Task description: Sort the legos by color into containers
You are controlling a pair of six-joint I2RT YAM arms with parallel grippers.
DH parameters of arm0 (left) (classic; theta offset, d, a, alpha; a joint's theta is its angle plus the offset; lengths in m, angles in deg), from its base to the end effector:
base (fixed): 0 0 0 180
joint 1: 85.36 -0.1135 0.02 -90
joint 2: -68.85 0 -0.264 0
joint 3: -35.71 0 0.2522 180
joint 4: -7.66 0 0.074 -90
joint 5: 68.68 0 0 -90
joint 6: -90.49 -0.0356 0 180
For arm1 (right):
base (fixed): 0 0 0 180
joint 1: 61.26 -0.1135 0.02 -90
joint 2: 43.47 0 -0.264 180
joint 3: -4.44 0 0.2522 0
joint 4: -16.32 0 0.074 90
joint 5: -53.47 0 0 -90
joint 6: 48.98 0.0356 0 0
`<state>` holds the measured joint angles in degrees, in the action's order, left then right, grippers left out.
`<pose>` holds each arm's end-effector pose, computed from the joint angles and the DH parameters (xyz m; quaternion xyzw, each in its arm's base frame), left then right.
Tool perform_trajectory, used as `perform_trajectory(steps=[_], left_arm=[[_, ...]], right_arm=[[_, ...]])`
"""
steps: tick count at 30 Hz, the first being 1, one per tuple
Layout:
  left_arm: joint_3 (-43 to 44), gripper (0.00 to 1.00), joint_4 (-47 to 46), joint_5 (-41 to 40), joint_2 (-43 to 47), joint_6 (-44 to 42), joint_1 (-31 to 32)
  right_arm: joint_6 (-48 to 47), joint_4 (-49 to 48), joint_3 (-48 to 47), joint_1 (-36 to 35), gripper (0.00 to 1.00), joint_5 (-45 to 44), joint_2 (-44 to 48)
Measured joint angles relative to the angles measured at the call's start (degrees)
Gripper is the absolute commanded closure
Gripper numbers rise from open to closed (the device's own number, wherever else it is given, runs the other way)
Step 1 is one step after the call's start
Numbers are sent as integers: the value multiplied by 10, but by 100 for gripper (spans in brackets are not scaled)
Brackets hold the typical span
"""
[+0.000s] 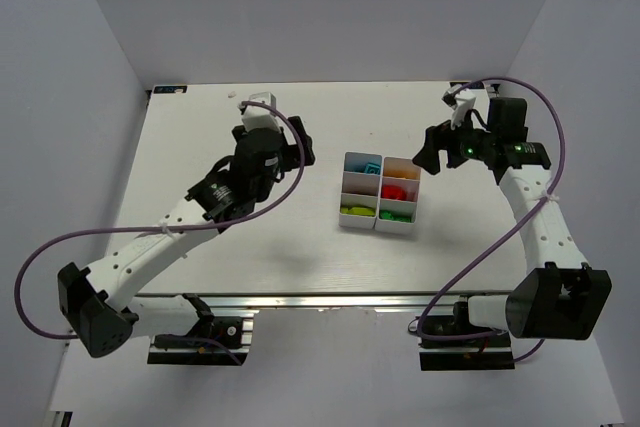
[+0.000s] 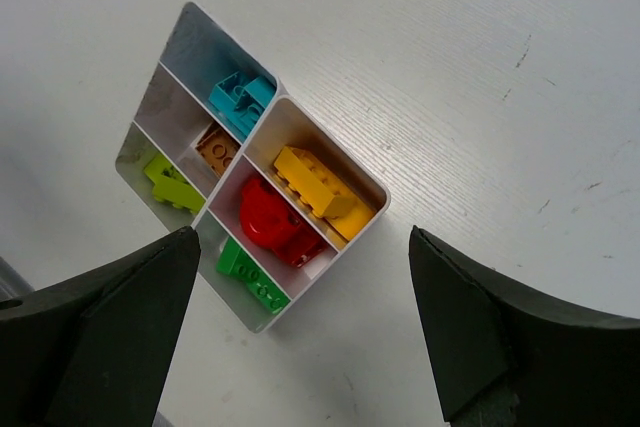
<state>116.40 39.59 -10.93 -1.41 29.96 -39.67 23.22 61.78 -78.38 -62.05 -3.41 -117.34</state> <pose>0.2062 -0.1840 0.3695 -0.0427 0.8082 -0.1478 0.5685 0.2789 0.0233 0.3446 -0.2648 0.8240 0.1879 0.4643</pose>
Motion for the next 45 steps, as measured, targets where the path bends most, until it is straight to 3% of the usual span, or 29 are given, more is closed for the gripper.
perform_trajectory(steps=[19, 45], left_arm=[[-20, 2, 20, 27, 34, -2, -40], [-38, 2, 24, 29, 41, 6, -41]], right_arm=[[65, -3, -12, 0, 11, -75, 15], [65, -6, -8, 0, 10, -76, 23]])
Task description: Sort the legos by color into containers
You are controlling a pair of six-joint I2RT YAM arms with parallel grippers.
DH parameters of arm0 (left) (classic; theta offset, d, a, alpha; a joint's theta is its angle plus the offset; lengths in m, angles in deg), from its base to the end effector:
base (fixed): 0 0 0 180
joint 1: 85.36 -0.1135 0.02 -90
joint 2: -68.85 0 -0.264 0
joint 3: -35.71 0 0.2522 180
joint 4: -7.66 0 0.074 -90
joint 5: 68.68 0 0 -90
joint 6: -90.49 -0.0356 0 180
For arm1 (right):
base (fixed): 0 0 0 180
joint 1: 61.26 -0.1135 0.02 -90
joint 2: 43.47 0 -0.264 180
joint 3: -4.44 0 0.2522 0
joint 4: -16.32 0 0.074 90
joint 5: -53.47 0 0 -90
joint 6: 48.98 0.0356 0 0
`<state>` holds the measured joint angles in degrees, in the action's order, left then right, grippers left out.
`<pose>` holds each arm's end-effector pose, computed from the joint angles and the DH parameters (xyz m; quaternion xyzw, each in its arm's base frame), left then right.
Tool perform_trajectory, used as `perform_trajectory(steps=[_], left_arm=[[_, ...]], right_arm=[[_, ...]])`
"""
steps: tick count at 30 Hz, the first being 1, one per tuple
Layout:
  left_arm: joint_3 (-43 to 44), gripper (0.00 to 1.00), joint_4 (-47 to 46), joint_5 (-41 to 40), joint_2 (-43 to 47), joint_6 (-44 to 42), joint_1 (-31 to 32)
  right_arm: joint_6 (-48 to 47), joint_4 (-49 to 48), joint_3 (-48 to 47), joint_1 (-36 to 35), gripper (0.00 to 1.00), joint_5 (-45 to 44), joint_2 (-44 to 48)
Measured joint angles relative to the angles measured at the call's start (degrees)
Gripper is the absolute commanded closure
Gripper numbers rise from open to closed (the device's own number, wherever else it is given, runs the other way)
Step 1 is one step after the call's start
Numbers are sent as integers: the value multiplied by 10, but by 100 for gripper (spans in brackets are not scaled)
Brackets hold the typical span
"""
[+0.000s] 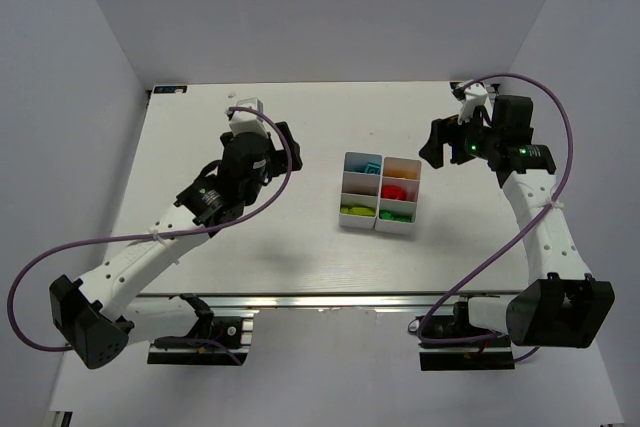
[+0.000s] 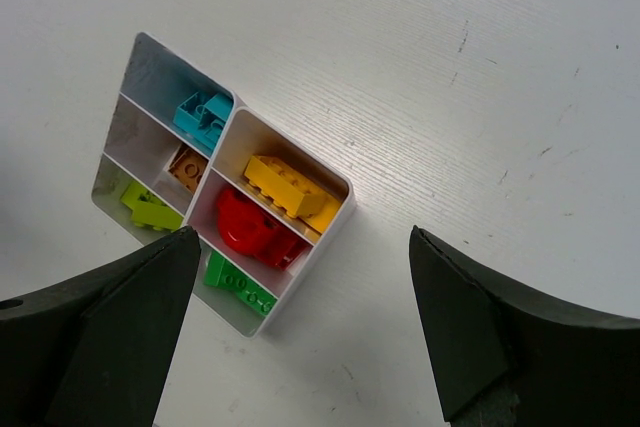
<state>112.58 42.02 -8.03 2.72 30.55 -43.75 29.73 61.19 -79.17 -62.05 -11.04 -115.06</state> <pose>0.2039 -0.1577 0.3598 -0.0565 0.8194 -0.1382 0.5534 0.2722 0.0191 0.3589 -0.1951 0.8407 0.1502 0.4823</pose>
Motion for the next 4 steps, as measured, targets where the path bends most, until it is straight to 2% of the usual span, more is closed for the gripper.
perform_trajectory(steps=[4], left_arm=[[0, 2, 0, 0, 0, 0, -2]], right_arm=[[3, -1, 1, 0, 10, 1, 0]])
